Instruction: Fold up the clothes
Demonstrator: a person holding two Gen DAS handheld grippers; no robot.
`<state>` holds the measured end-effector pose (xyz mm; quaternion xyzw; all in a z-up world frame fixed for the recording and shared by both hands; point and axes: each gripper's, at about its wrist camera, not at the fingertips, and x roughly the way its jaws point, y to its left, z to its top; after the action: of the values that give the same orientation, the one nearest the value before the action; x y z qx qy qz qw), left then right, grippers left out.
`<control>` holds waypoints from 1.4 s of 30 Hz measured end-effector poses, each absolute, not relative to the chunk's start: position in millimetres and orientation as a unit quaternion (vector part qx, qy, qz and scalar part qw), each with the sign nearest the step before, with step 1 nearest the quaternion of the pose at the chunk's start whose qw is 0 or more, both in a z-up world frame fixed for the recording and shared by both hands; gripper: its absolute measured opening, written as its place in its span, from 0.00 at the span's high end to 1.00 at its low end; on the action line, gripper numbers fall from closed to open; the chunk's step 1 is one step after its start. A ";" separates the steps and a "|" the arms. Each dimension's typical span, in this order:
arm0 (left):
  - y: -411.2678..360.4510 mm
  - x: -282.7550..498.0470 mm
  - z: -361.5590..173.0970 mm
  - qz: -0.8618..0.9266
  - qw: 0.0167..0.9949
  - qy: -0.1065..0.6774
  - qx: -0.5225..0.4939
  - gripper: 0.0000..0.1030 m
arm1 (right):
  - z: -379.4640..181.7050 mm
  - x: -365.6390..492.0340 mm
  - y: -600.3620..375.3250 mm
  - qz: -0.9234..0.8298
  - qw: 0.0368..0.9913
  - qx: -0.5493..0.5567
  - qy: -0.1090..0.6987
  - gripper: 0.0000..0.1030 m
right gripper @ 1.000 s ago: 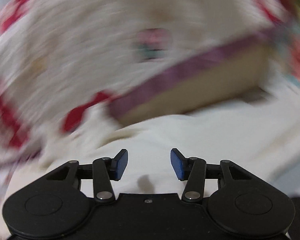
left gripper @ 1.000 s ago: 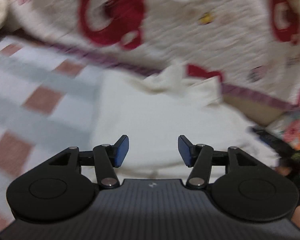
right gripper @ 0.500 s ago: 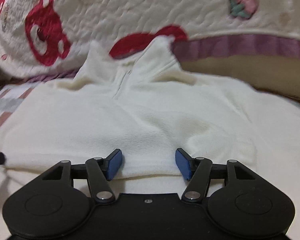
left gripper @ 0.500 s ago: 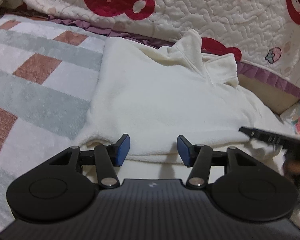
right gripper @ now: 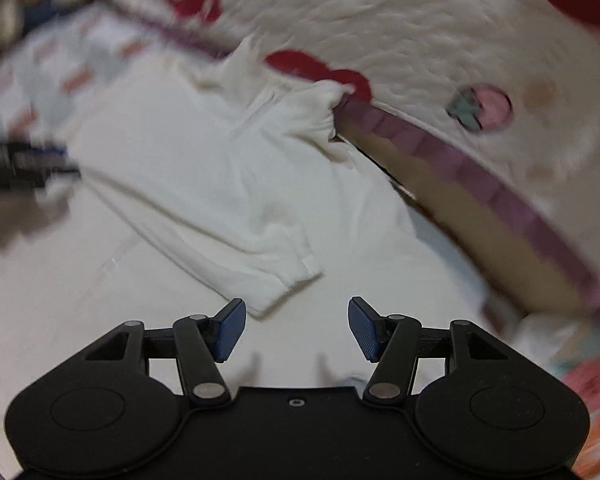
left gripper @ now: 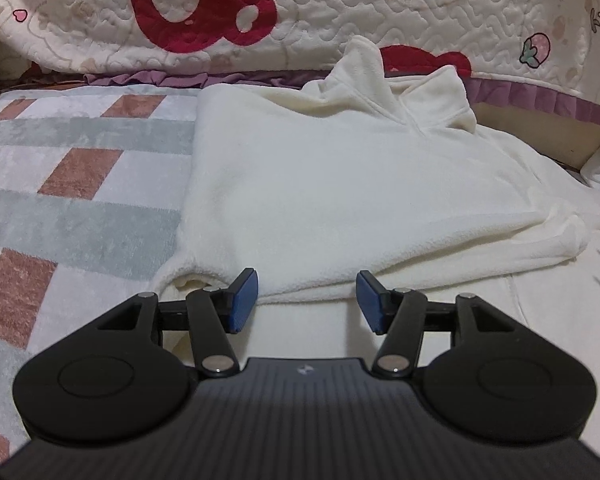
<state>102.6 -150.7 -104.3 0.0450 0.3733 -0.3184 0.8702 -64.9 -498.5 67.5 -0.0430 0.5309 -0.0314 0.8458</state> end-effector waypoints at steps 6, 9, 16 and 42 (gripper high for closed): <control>-165.5 85.1 -110.8 -0.308 0.882 0.333 0.123 0.47 | -13.5 -75.2 -520.8 -0.004 0.877 0.107 0.469 0.62; -170.9 76.8 -108.3 -0.306 0.878 0.338 0.145 0.47 | -48.9 -72.3 -530.1 -0.055 0.880 0.151 0.448 0.56; -188.7 94.0 -84.4 -0.328 0.871 0.338 0.143 0.47 | -89.5 -86.6 -548.4 -0.078 0.892 0.301 0.330 0.54; -231.6 153.2 -97.6 -0.279 0.864 0.393 0.146 0.45 | -97.0 -78.8 -543.4 0.078 0.902 0.107 0.411 0.95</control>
<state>153.2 -231.6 -97.6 0.1455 0.3935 -0.2789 0.8638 -78.8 -543.4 -97.0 0.1073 0.4109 0.0781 0.9020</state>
